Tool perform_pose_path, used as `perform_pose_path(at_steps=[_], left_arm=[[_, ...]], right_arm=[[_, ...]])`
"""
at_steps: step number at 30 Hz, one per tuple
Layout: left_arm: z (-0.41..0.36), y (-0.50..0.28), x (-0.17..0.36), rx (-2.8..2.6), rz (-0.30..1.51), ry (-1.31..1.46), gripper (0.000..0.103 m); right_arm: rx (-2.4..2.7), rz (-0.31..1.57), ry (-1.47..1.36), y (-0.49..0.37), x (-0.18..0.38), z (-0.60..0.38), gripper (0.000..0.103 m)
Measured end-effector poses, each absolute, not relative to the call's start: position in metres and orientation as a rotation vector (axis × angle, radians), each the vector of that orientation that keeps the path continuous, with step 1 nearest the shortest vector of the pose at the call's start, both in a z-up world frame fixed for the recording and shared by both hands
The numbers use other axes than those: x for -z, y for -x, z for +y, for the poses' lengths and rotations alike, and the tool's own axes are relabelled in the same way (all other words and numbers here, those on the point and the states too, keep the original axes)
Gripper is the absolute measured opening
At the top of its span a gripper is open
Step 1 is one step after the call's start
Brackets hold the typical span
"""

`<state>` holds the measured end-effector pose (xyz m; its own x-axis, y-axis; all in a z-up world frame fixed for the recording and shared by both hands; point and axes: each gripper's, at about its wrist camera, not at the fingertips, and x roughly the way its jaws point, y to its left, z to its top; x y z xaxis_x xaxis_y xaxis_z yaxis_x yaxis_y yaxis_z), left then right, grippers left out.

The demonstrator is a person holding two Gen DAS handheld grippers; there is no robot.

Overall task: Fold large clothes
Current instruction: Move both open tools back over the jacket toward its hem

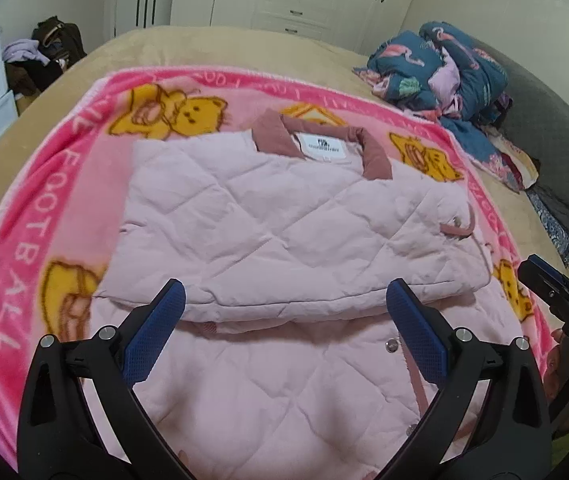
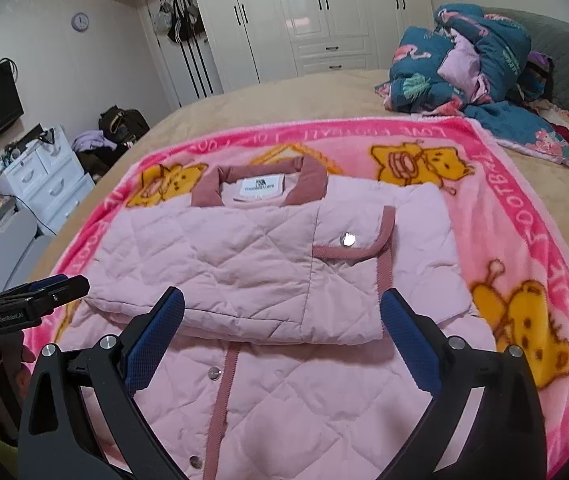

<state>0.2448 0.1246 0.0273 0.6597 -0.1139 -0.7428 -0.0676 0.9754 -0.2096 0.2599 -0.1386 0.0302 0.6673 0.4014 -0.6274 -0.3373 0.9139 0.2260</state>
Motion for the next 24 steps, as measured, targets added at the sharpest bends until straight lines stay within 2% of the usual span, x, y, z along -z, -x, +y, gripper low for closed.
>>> perform_pose_path(at_steps=[13,24], left_arm=[[0.131,-0.194,-0.066,0.009,0.751,0.241,0.094],[0.132,-0.16,-0.074,0.005,0.718,0.24,0.094]], right_arm=[[-0.429,0.657,-0.117,-0.214,-0.064,-0.164,0.098],[-0.414,0.641,-0.122,-0.183,-0.067,-0.185,0.098]])
